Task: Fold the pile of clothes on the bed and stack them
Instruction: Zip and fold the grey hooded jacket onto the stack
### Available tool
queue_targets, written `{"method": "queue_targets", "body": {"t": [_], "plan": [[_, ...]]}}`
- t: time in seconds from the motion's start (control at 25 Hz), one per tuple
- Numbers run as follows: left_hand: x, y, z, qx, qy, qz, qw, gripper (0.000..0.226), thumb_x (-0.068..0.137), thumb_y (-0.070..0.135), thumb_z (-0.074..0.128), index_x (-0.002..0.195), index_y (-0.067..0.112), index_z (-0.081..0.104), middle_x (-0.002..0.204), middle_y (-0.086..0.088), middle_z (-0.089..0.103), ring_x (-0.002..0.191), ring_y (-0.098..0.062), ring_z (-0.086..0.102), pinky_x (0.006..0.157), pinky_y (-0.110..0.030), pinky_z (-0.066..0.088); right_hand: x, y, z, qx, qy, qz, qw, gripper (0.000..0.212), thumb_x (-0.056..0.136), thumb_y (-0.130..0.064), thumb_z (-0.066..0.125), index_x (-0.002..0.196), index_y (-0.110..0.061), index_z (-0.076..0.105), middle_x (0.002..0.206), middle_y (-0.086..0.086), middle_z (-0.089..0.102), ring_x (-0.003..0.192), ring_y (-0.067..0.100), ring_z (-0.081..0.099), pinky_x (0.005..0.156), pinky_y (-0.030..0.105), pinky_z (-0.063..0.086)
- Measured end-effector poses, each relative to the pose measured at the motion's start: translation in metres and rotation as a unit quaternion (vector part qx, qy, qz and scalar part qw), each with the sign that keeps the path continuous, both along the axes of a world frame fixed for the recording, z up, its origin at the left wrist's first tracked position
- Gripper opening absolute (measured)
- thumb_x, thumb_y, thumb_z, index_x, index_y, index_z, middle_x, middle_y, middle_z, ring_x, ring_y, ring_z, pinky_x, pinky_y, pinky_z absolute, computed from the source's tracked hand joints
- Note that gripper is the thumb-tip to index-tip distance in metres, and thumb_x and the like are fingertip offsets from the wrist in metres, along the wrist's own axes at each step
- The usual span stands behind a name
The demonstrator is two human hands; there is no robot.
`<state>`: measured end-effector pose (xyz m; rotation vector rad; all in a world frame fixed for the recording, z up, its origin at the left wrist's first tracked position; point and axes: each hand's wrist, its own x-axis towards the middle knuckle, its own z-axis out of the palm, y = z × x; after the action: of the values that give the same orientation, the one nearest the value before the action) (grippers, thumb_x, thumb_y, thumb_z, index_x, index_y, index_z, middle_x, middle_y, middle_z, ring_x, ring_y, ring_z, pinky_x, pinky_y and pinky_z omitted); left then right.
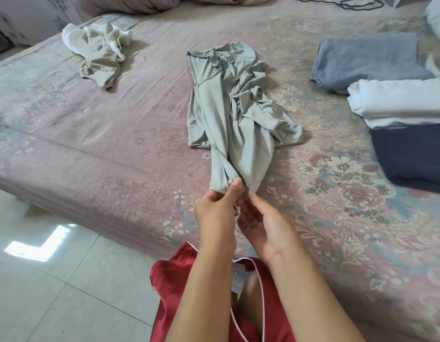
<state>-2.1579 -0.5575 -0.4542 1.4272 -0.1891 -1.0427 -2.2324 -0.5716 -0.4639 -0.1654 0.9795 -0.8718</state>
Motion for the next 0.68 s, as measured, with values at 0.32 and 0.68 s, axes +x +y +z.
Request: {"method": "queue_targets", "body": {"t": [0.32,0.68], "plan": [[-0.011,-0.005,0.007,-0.026,-0.005,0.044,0.999,0.017,0.082,0.009,0.073,0.07,0.004,0.062,0.05,0.001,0.051,0.038,-0.004,0.043,0.04,-0.016,0.039,-0.002,0.002,0.009,-0.025,-0.024,-0.024,0.999,0.013,0.09,-0.006,0.058,0.082,-0.003,0.067,0.068,0.008,0.069,0.057,0.011,0.064,0.059,0.02,0.053],[-0.01,-0.003,0.009,-0.047,0.009,0.053,0.997,0.011,0.082,0.007,0.072,0.075,0.003,0.064,0.051,0.001,0.055,0.04,-0.005,0.048,0.042,-0.016,0.042,-0.003,0.005,0.011,-0.045,-0.005,-0.006,0.999,0.015,0.089,-0.004,0.058,0.077,-0.003,0.068,0.071,0.01,0.07,0.061,0.013,0.065,0.06,0.02,0.053]]}}
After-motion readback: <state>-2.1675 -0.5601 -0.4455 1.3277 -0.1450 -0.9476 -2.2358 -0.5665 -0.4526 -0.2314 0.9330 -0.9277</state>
